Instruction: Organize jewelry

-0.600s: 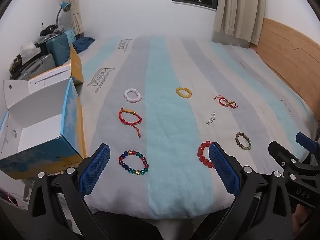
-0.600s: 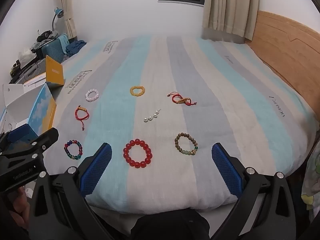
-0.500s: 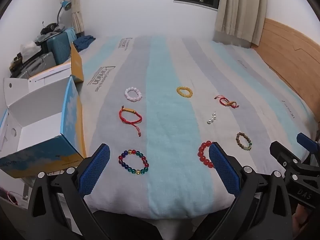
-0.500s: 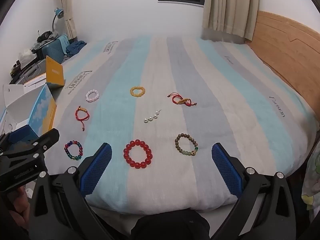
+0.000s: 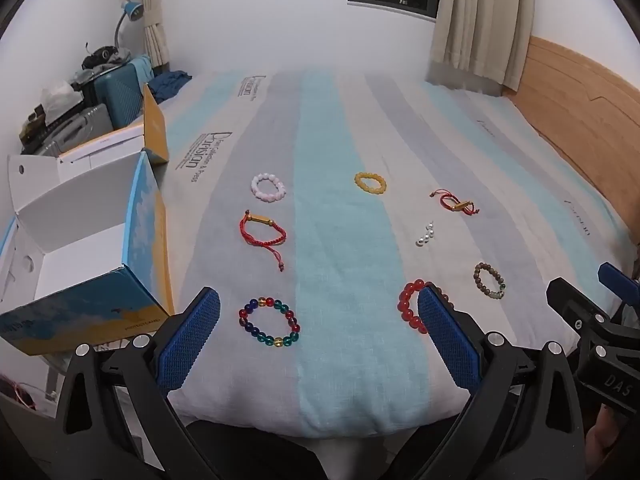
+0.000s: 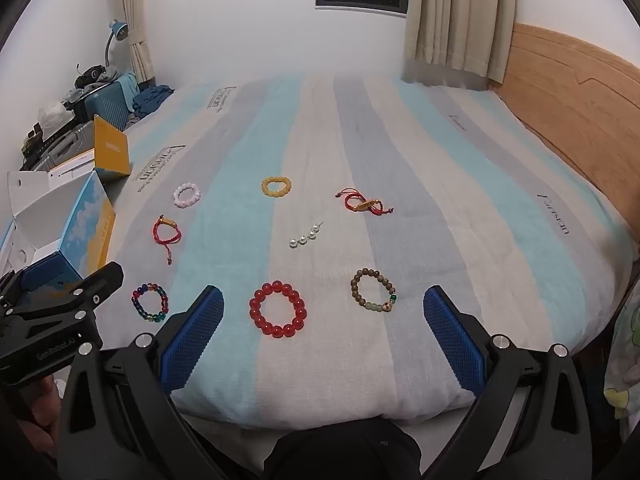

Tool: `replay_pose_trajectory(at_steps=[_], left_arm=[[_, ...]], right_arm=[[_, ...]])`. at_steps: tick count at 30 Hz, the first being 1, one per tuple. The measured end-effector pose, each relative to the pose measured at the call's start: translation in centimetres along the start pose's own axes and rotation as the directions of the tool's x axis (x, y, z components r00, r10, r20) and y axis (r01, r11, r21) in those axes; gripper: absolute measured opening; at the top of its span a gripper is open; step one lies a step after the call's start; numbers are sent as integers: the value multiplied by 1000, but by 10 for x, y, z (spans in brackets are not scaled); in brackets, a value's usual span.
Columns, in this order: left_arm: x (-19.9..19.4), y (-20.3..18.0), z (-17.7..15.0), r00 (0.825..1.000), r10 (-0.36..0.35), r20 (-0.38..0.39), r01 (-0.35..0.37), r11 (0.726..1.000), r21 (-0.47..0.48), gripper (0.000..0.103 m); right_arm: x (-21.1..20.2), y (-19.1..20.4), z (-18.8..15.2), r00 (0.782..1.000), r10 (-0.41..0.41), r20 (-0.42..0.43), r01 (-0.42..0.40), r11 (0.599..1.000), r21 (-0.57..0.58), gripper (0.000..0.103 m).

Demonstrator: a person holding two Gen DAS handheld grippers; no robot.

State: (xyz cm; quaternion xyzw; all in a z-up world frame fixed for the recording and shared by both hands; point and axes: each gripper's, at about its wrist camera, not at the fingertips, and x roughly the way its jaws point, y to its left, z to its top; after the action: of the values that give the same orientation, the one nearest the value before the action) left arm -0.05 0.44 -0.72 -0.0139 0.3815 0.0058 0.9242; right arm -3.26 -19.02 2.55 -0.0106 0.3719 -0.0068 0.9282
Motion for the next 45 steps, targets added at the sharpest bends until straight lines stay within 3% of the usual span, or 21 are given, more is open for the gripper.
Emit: replay_pose_trajectory(at_steps=[45], left_arm=[[-5, 6, -13, 1000, 2, 3, -2, 1000, 7, 97]], right_arm=[[-1, 10, -9, 1000, 3, -14, -4, 1000, -13, 96]])
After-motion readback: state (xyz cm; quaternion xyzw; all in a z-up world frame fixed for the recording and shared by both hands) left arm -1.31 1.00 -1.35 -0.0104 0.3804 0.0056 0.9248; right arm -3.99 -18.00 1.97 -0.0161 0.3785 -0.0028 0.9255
